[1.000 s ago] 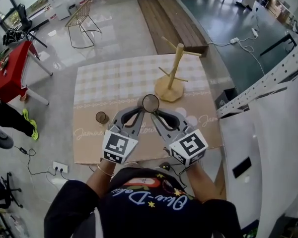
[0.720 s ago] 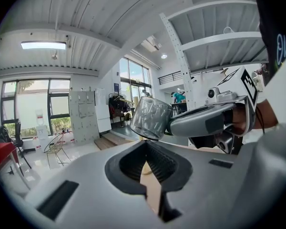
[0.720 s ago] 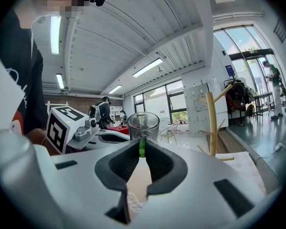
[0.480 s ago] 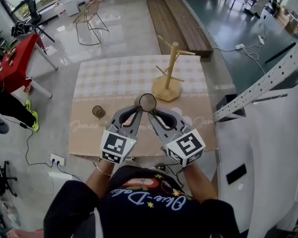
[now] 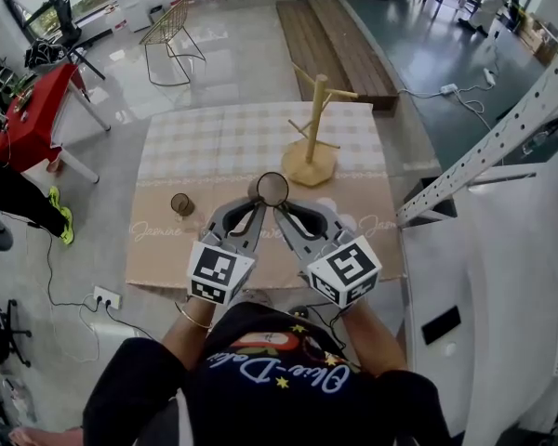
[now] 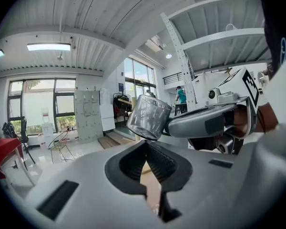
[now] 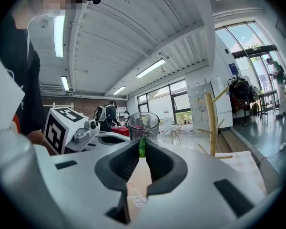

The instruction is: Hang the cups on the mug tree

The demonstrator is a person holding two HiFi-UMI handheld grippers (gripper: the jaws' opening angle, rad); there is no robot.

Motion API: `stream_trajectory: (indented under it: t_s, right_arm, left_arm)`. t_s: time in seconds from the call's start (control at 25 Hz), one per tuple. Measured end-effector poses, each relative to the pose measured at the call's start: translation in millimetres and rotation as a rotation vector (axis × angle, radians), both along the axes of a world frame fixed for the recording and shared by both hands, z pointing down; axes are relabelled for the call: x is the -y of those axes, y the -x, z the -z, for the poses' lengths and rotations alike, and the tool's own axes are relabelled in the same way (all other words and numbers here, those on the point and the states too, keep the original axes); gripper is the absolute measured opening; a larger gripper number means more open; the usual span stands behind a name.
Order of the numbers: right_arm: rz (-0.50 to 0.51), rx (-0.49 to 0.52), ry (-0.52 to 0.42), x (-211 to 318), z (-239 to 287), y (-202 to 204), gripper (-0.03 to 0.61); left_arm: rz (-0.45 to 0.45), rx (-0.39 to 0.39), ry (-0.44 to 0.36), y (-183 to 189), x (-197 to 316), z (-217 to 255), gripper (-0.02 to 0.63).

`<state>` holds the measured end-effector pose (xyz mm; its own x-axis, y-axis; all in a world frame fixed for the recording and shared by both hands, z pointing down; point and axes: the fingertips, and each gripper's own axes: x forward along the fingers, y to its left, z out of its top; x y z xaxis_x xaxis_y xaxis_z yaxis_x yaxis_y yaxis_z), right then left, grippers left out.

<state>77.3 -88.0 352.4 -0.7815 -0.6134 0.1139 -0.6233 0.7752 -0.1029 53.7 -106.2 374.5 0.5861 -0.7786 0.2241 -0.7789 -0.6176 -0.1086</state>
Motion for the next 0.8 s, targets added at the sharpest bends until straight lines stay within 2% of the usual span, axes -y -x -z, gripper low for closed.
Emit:
stream_trajectory:
  t_s: [0.16,0.8]
  right_arm:
    - [0.000,0.013,0.004,2.7,1.7,3.0,0.049]
    - [-0.061,0.065,0.005,41.4,18.9,21.1,0.049]
  left_arm:
    - [0.000,-0.027,0.009,0.2,2.8,0.9,0.008]
    - [-0.030,-0.049,-0.008,16.1,42.1,18.4,0.008]
